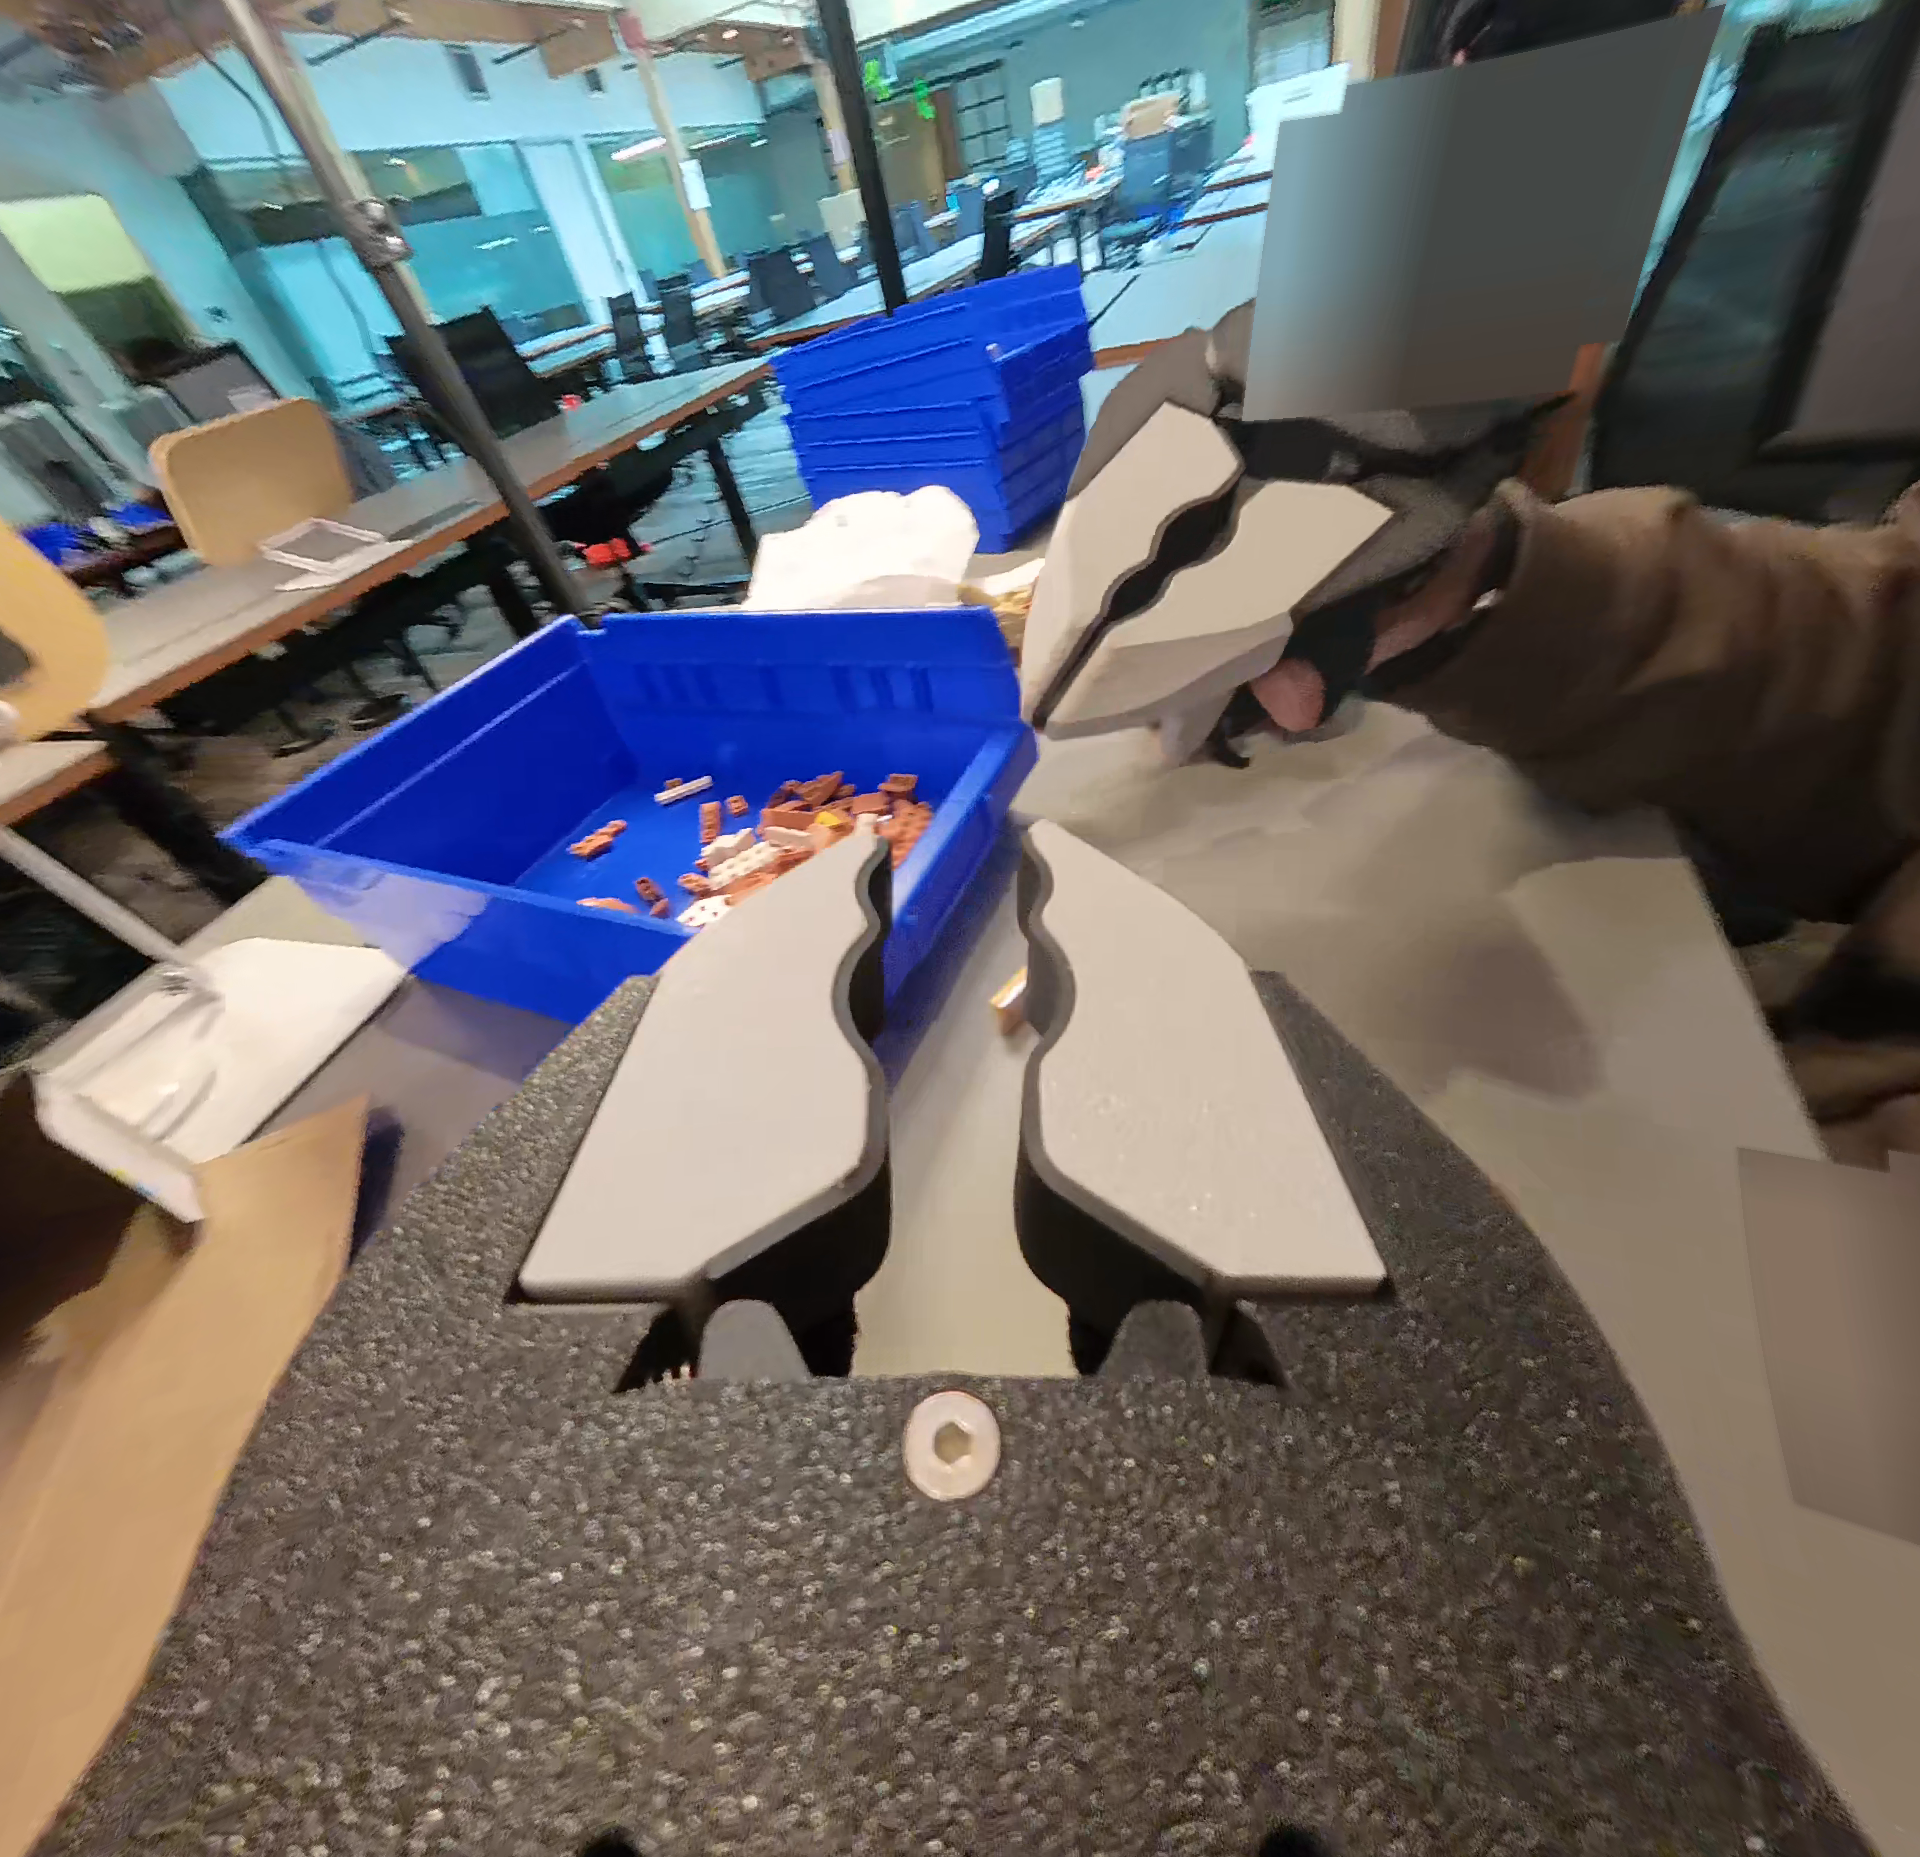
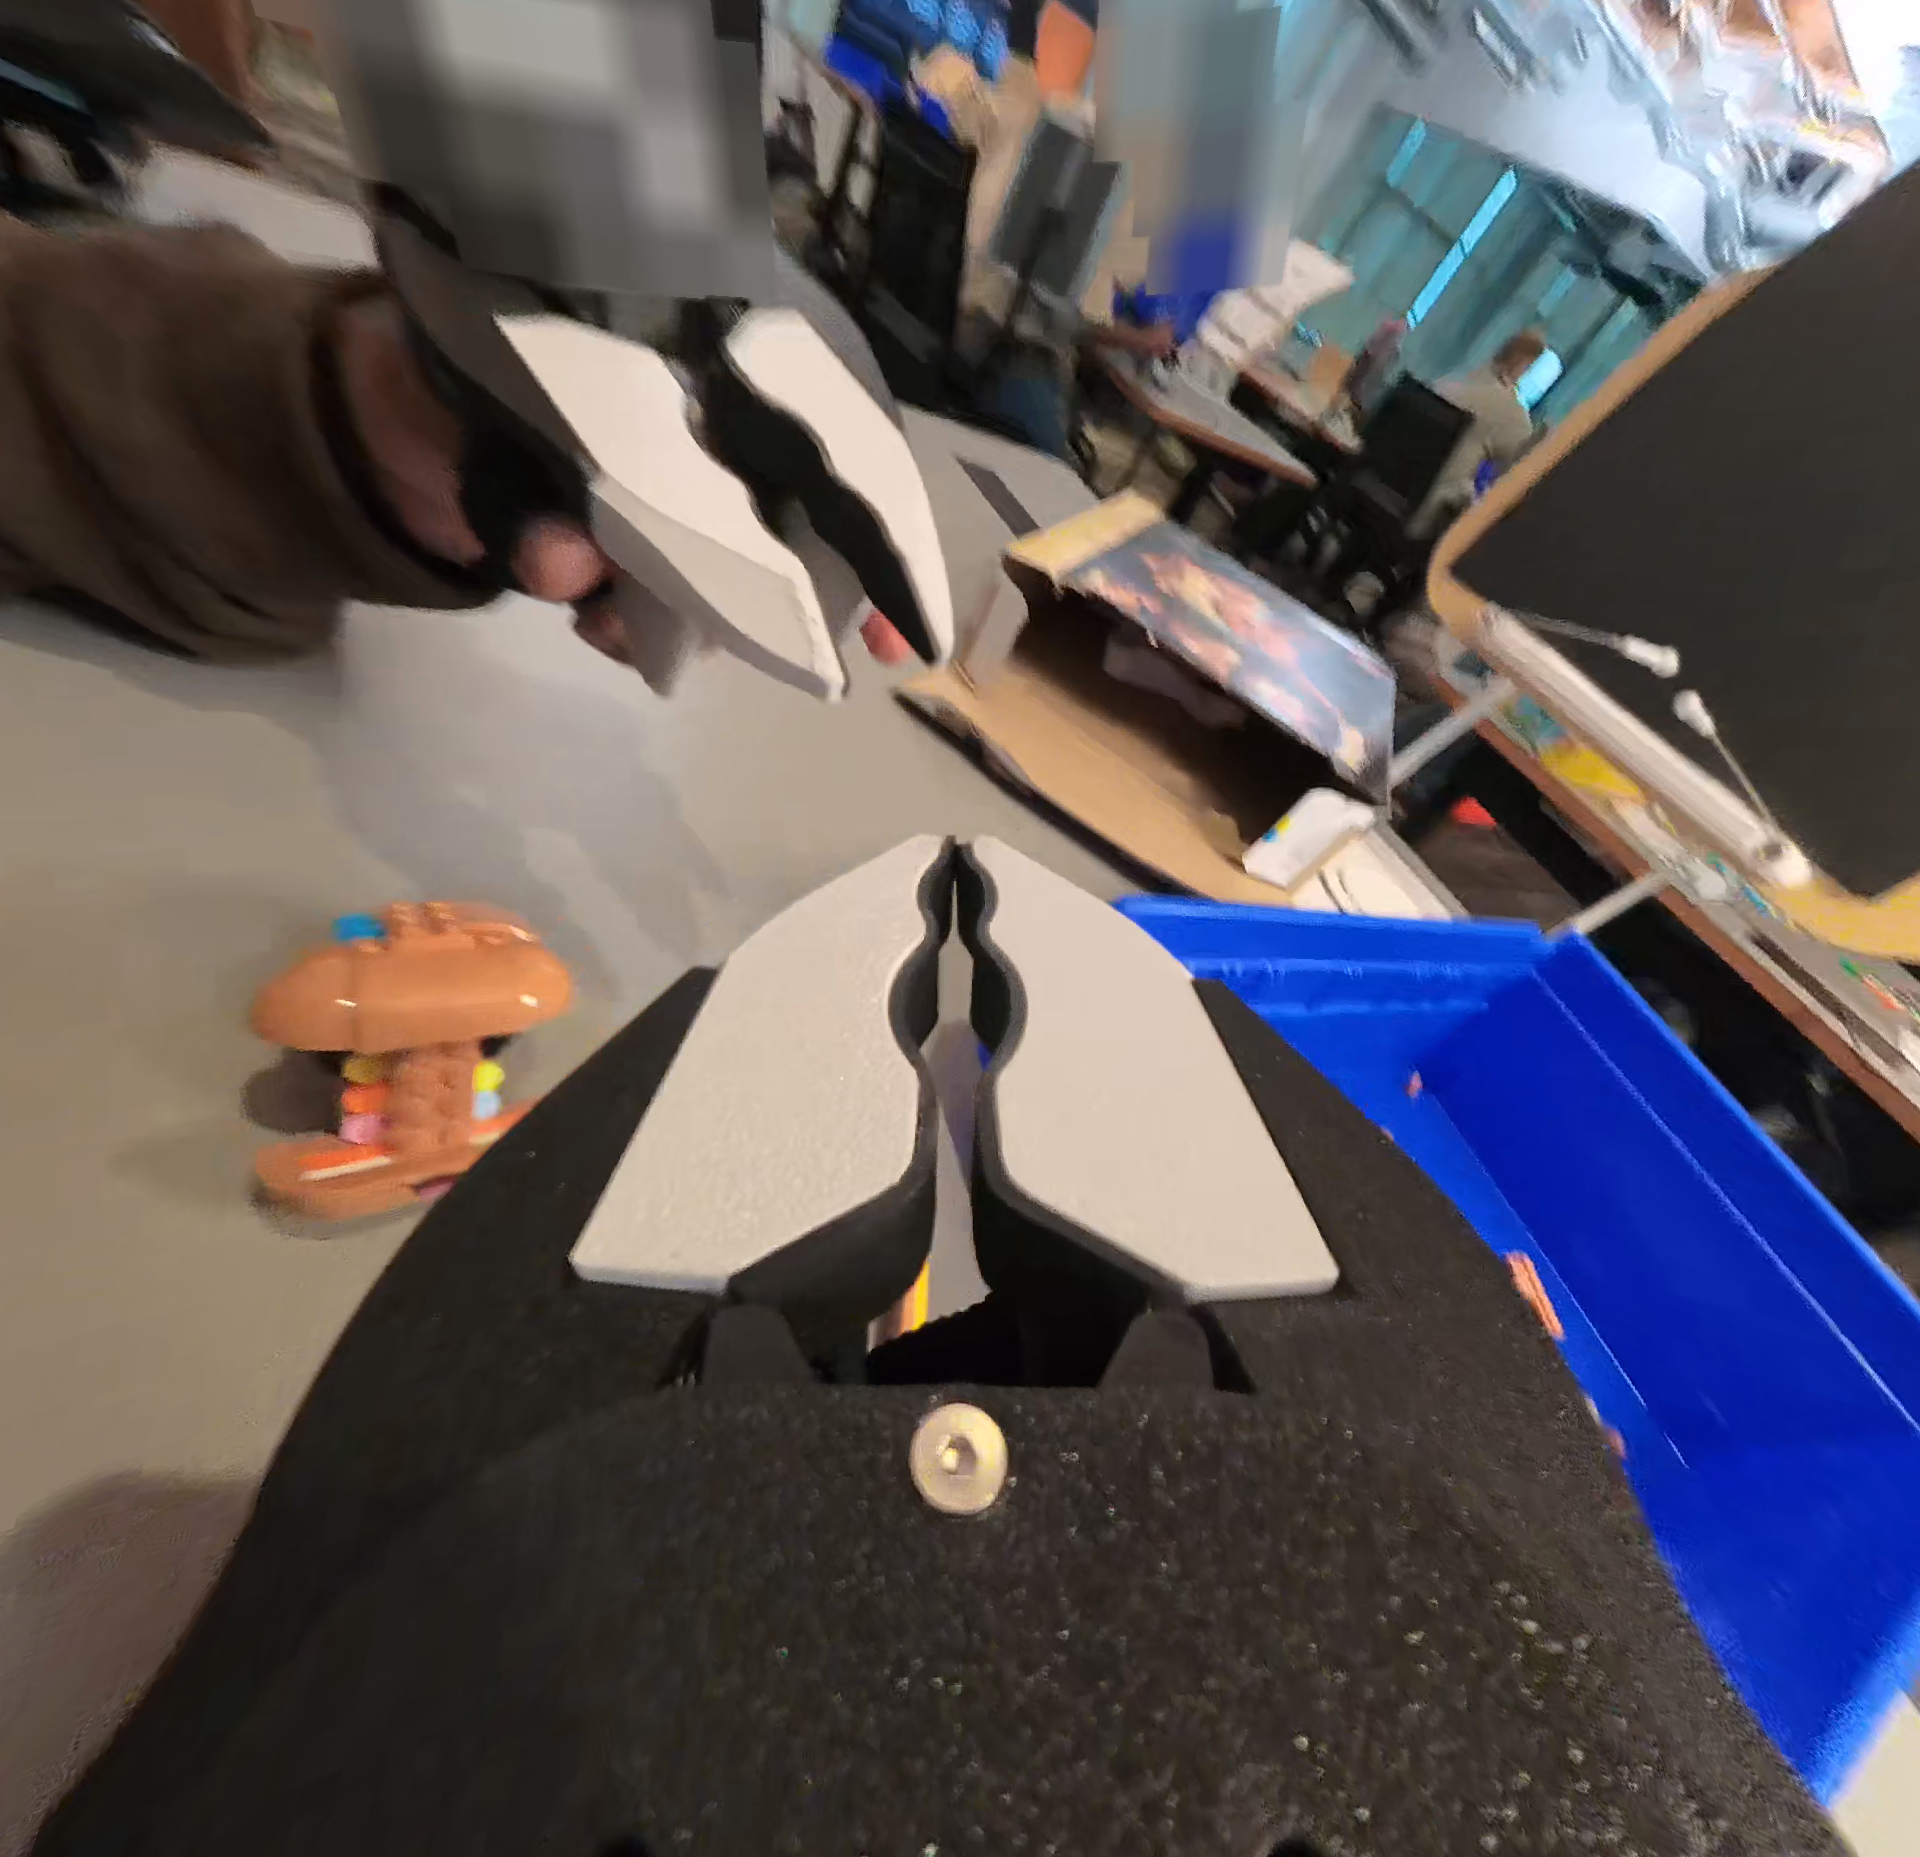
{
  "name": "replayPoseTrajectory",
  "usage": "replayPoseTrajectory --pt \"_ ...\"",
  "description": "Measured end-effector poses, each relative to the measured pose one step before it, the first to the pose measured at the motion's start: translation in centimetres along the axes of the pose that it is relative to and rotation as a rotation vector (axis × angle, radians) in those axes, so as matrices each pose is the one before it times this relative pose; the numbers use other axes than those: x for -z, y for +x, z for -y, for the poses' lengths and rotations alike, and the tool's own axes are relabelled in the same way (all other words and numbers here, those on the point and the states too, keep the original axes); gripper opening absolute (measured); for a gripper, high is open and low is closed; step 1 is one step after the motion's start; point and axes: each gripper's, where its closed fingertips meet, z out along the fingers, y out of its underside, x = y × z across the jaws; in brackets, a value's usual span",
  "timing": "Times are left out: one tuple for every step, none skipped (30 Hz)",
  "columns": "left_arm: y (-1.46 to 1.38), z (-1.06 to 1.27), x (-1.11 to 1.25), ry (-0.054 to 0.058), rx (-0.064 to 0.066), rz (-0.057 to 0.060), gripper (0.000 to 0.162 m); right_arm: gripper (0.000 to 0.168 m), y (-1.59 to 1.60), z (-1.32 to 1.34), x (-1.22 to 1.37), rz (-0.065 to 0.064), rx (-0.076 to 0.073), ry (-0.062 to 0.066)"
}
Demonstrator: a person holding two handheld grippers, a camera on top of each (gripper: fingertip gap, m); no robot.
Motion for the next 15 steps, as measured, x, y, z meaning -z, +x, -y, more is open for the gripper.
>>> replayPoseTrajectory --pt "-0.310 -0.284 -0.135 -0.0160 -0.0239 0.0303 0.022 0.000 0.355 -0.995 -0.455 -0.0303 0.0014 -0.0537" --pt "-0.334 -0.317 -0.156 -0.0190 -0.0235 0.0324 0.023 0.000 0.500 -1.128 -0.495 -0.0410 -0.0008 -0.0615" --pt "-0.372 -0.387 -0.156 -0.0228 -0.0279 0.0367 0.022 0.000 0.664 -1.188 -0.485 -0.0531 0.0000 -0.0661" --pt "-0.393 -0.449 -0.174 -0.0260 -0.0301 0.0393 0.022 0.000 0.589 -1.162 -0.468 -0.0484 0.0047 -0.0654" --pt "-0.401 -0.510 -0.183 -0.0295 -0.0292 0.0391 0.022 0.000 0.432 -1.059 -0.445 -0.0380 0.0065 -0.0602" --pt "-0.345 -0.536 -0.201 -0.0288 -0.0258 0.0354 0.021 0.000 0.346 -0.874 -0.391 -0.0323 0.0042 -0.0496" --pt "-0.256 -0.478 -0.211 -0.0238 -0.0202 0.0283 0.021 0.000 0.255 -0.631 -0.306 -0.0268 0.0058 -0.0353" --pt "-0.142 -0.437 -0.228 -0.0208 -0.0152 0.0201 0.021 0.000 0.170 -0.430 -0.243 -0.0216 0.0072 -0.0239" --pt "0.001 -0.359 -0.210 -0.0174 -0.0123 0.0101 0.020 0.000 0.072 -0.295 -0.179 -0.0154 0.0050 -0.0175" --pt "0.095 -0.295 -0.195 -0.0137 -0.0119 0.0045 0.020 0.000 0.009 -0.190 -0.130 -0.0087 0.0031 -0.0121" --pt "0.143 -0.248 -0.181 -0.0119 -0.0132 0.0022 0.019 0.000 -0.048 -0.114 -0.085 -0.0038 0.0022 -0.0074" --pt "0.155 -0.225 -0.172 -0.0115 -0.0115 0.0013 0.019 0.000 -0.070 -0.031 -0.055 -0.0010 0.0028 -0.0031" --pt "0.180 -0.185 -0.165 -0.0099 -0.0105 -0.0006 0.019 0.000 -0.070 0.002 -0.028 0.0000 0.0037 -0.0003" --pt "0.198 -0.154 -0.161 -0.0082 -0.0105 -0.0021 0.019 0.000 -0.049 0.000 -0.008 -0.0001 0.0033 -0.0006" --pt "0.202 -0.141 -0.136 -0.0082 -0.0098 -0.0030 0.018 0.000 -0.030 -0.007 -0.010 -0.0002 0.0025 -0.0011"
